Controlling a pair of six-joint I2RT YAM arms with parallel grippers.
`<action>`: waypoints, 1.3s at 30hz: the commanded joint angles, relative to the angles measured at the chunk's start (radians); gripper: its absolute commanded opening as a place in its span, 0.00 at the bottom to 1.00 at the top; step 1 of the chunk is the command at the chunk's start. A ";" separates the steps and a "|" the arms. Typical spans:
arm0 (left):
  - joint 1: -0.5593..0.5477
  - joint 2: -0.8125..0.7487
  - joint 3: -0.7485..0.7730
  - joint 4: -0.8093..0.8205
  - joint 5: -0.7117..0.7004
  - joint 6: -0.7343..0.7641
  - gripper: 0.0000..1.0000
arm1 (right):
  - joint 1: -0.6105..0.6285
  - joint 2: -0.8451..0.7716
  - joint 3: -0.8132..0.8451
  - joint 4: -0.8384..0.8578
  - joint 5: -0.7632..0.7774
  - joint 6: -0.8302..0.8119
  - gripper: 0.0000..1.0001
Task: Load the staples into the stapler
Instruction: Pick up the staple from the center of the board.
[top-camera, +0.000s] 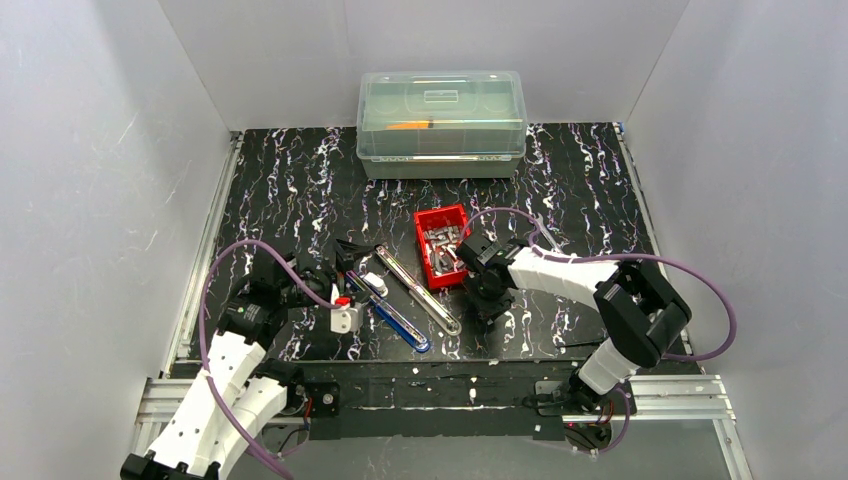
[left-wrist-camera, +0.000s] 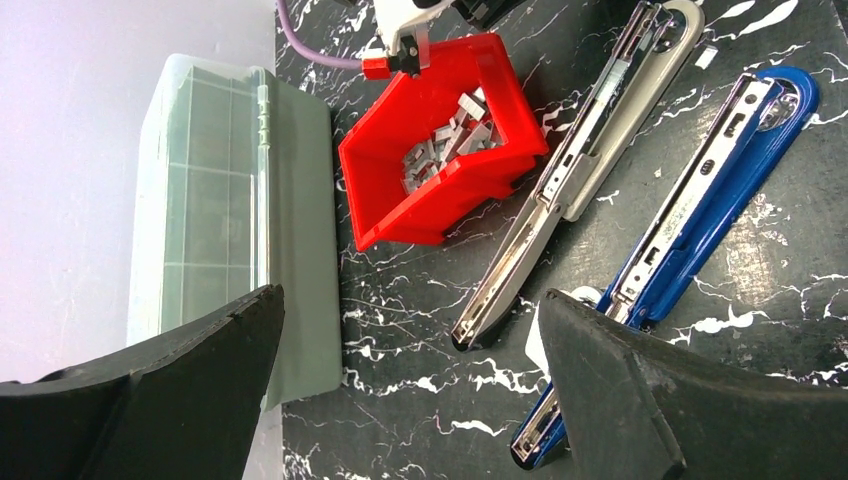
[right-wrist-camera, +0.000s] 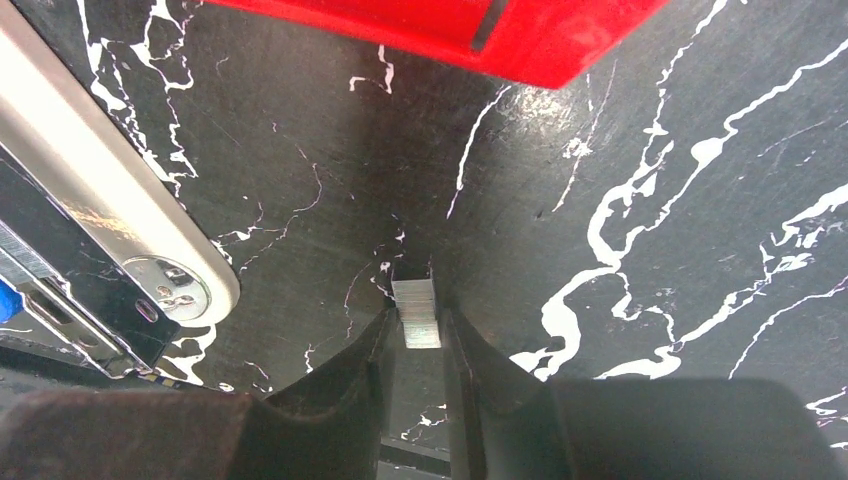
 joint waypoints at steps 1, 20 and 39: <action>-0.002 -0.010 0.026 -0.027 -0.037 -0.075 0.98 | 0.004 0.022 0.028 0.005 -0.012 -0.021 0.31; 0.048 0.187 0.078 0.019 -0.526 -0.685 0.98 | 0.007 -0.154 0.074 0.093 -0.088 -0.050 0.20; 0.157 0.507 0.047 0.063 -0.657 -0.566 0.98 | 0.195 -0.200 0.078 0.340 -0.077 -0.134 0.20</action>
